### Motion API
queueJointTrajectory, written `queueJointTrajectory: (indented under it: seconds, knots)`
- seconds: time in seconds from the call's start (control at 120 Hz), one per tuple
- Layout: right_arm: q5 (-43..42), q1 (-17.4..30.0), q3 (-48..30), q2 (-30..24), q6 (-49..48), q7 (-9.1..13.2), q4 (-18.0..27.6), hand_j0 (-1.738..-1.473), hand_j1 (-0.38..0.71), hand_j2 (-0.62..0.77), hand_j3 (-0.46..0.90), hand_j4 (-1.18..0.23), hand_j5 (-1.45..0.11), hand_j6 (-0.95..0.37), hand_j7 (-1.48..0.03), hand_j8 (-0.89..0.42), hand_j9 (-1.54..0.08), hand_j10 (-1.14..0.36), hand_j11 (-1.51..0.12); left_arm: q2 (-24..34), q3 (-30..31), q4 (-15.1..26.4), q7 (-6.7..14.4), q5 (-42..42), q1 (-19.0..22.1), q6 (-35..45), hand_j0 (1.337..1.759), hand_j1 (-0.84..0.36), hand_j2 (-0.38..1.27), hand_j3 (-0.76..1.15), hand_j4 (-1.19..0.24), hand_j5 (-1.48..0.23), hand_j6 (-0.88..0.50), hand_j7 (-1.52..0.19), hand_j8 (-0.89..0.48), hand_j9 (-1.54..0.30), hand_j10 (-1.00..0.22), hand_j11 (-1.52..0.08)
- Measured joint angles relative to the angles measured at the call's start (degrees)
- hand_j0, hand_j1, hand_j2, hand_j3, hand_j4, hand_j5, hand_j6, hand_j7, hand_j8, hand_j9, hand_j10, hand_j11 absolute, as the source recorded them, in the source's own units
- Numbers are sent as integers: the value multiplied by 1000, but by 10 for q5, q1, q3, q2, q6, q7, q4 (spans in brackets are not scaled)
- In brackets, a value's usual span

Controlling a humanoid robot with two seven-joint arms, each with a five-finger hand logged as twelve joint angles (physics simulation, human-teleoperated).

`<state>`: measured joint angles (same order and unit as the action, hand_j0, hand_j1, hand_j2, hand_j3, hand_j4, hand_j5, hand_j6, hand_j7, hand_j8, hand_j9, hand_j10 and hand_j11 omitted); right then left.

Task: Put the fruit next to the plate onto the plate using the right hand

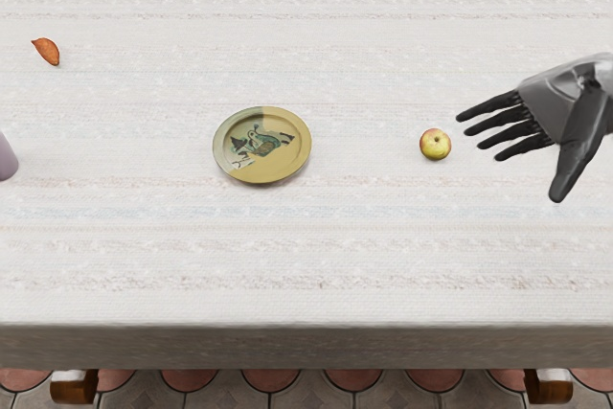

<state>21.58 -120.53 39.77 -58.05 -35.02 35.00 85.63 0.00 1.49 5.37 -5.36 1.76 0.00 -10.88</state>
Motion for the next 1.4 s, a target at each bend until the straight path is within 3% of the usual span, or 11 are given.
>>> queueJointTrajectory:
  seconds: [0.133,0.217,0.3,0.4,0.517,0.583,0.675,0.783,1.0,1.4]
  knots:
    - [-4,34,-10,10,0,0,-40,-1658,-349,-1,0,-8,3,0,0,0,0,0,0,0,0,0,0,0,0,0,1658,349,0,0,-1,-1,-1,-1,-1,-1,-1,-1]
    - [-5,99,-28,100,0,0,-126,-1658,-349,-1,0,-6,2,0,0,0,0,0,0,0,0,0,0,0,0,0,1658,349,0,0,-1,-1,-1,-1,-1,-1,-1,-1]
    - [-31,181,-126,172,21,0,-223,-1658,-349,-1,0,-4,2,0,0,0,0,0,0,0,0,0,0,0,0,0,1658,349,0,0,-1,-1,-1,-1,-1,-1,-1,-1]
    - [-83,241,-208,251,73,0,-317,-1658,-349,-1,0,-3,1,-1,0,0,0,0,0,0,0,0,0,0,0,0,1658,349,0,0,-1,-1,-1,0,-1,0,-1,0]
    - [-181,279,-244,317,161,0,-375,-1658,-349,-1,0,-2,0,-1,0,-1,0,-1,0,0,0,0,0,0,0,0,1658,349,0,0,-1,0,-1,0,-1,0,-1,0]
    - [-259,312,-252,333,206,0,-372,-1658,-349,-1,0,-2,0,-1,0,-1,0,-1,0,0,0,0,0,0,0,0,1658,349,0,0,-1,0,-1,0,-1,0,-1,0]
    - [-385,377,-257,337,343,0,-301,-1658,-349,0,0,-2,0,-2,0,-1,0,-1,0,0,0,0,0,0,0,0,1658,349,0,0,-1,0,-1,0,-1,0,-1,0]
    - [-452,413,-262,340,440,0,-259,-1658,-349,0,0,-2,0,-3,0,-2,0,-1,0,0,0,0,0,0,0,0,1658,349,0,0,-1,0,-1,0,-1,0,-1,0]
    - [-489,421,-271,376,513,0,-245,-1658,-308,-6,0,-36,-45,-37,-44,-36,-45,-36,-44,0,0,0,0,0,0,0,1658,349,0,0,-1,-1,-1,0,-1,0,-1,0]
    - [-497,435,-255,376,570,0,-255,-1658,-146,-33,0,-172,-221,-173,-221,-172,-221,-171,-221,0,0,0,0,0,0,0,1658,349,0,0,-1,-1,-1,0,-1,0,-1,0]
